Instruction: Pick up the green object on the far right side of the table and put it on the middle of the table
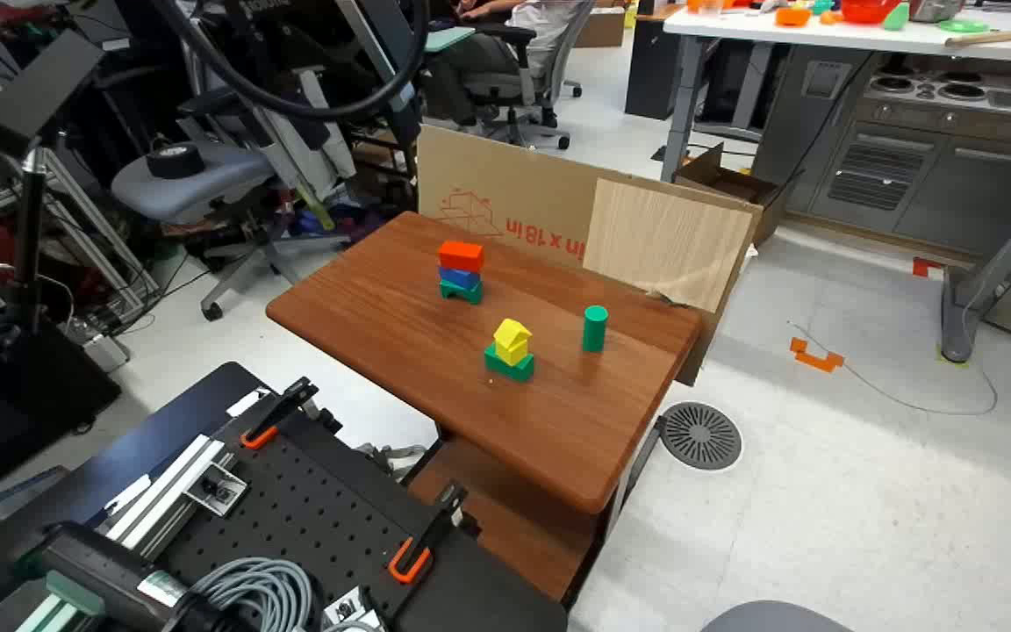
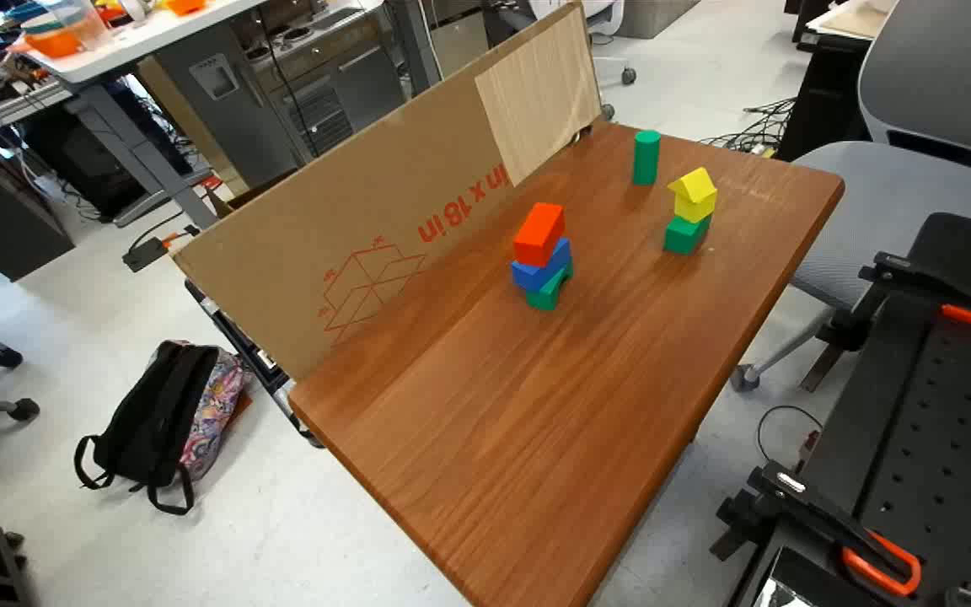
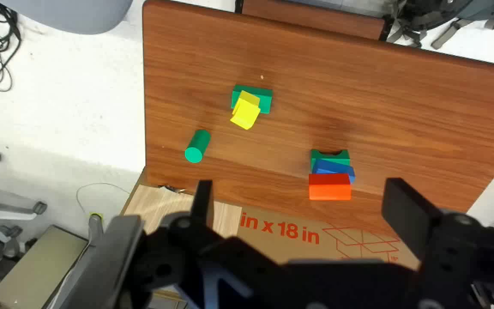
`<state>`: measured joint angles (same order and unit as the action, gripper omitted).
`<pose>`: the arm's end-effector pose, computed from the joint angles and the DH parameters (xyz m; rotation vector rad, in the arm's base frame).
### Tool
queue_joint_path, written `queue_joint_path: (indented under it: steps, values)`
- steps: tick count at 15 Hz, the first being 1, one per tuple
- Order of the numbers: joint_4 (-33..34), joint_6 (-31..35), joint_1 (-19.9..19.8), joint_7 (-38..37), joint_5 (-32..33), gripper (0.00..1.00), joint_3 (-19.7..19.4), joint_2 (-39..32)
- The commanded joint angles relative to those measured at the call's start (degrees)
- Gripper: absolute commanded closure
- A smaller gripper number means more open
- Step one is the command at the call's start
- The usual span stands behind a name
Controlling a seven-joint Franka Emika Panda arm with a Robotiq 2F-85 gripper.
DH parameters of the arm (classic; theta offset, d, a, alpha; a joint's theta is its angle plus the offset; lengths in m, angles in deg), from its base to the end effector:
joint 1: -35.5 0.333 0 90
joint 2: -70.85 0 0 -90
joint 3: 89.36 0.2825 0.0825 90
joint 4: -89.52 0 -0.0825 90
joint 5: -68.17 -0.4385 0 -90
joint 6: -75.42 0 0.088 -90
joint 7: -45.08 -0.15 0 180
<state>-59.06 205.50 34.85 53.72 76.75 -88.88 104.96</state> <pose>0.4685 -0.0105 0.3865 2.9451 0.3370 0.3893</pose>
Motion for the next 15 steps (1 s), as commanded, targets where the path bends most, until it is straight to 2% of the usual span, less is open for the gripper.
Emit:
queue_joint_path:
  steps: [1,12,15]
  values:
    - [0.1,-0.1,0.4,-0.2,0.3,0.0,-0.4,0.0]
    - [0.2,-0.1,0.4,-0.2,0.3,0.0,-0.4,0.0]
    - [1.8,1.2,-0.6,-2.3,0.9,0.0,0.0,-4.6]
